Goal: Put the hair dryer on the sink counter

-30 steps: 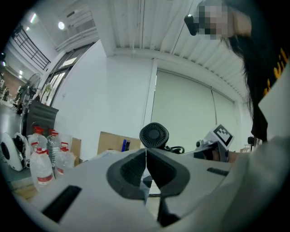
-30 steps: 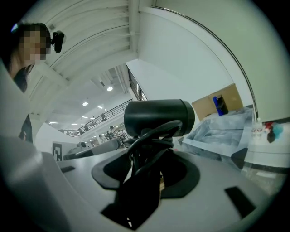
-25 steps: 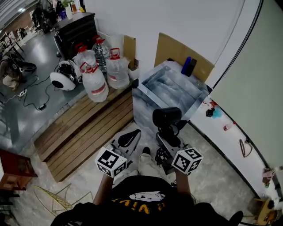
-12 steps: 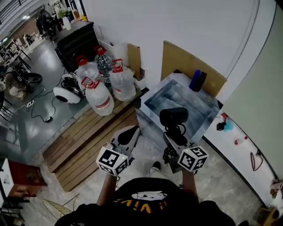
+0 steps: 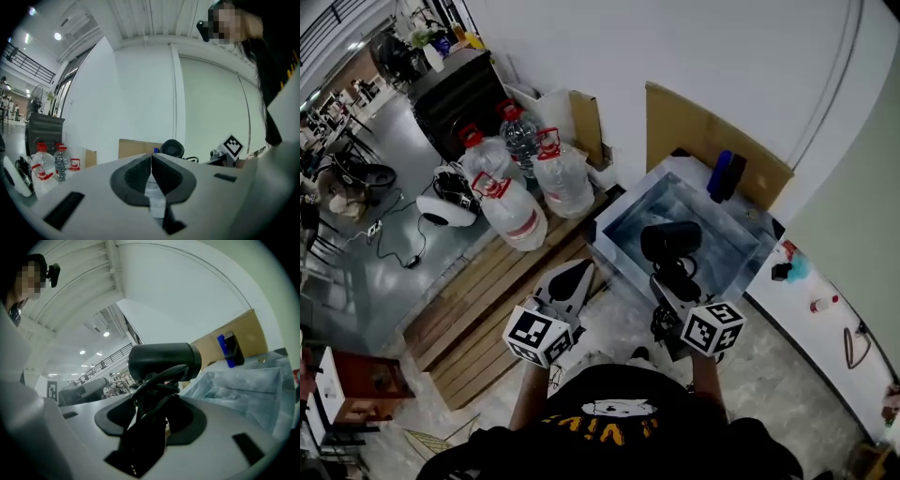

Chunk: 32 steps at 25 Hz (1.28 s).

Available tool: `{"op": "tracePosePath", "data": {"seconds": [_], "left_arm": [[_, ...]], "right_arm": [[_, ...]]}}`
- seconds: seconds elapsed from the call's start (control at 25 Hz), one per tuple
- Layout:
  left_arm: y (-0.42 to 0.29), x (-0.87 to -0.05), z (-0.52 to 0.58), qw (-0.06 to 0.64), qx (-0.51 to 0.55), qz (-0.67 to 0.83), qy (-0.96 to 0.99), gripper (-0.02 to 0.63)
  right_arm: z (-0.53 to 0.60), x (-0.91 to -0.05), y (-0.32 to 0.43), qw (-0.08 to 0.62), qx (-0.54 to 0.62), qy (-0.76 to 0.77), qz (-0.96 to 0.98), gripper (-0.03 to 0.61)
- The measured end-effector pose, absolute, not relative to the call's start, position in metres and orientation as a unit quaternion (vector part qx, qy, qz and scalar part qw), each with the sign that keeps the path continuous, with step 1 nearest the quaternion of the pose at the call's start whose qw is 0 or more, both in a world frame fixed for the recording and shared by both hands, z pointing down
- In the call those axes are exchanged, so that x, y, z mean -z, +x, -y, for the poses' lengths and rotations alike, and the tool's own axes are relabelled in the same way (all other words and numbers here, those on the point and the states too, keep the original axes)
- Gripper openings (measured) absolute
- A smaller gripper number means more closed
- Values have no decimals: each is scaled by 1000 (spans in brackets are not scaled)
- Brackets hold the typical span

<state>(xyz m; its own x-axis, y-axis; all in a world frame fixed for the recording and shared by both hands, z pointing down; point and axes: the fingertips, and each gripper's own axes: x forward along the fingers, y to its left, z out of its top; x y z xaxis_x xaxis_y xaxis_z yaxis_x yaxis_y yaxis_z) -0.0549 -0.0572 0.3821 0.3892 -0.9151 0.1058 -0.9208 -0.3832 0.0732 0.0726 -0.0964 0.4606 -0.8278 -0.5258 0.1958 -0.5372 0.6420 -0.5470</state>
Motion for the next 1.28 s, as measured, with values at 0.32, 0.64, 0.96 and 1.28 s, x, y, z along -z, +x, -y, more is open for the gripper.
{"op": "tracePosePath", "data": {"seconds": [0.32, 0.64, 0.96, 1.28], "left_arm": [[-40, -386, 84, 69, -39, 537, 840, 9], [-28, -390, 115, 71, -49, 504, 859, 9], [-38, -405, 179, 83, -43, 454, 886, 9], [-54, -418, 256, 81, -63, 364, 926, 9]], "right_arm": [[101, -465, 78, 11, -309, 298, 903, 192], [124, -464, 84, -1, -308, 323, 895, 192], [172, -474, 77, 7, -308, 375, 875, 192], [249, -479, 46, 7, -309, 435, 846, 192]]}}
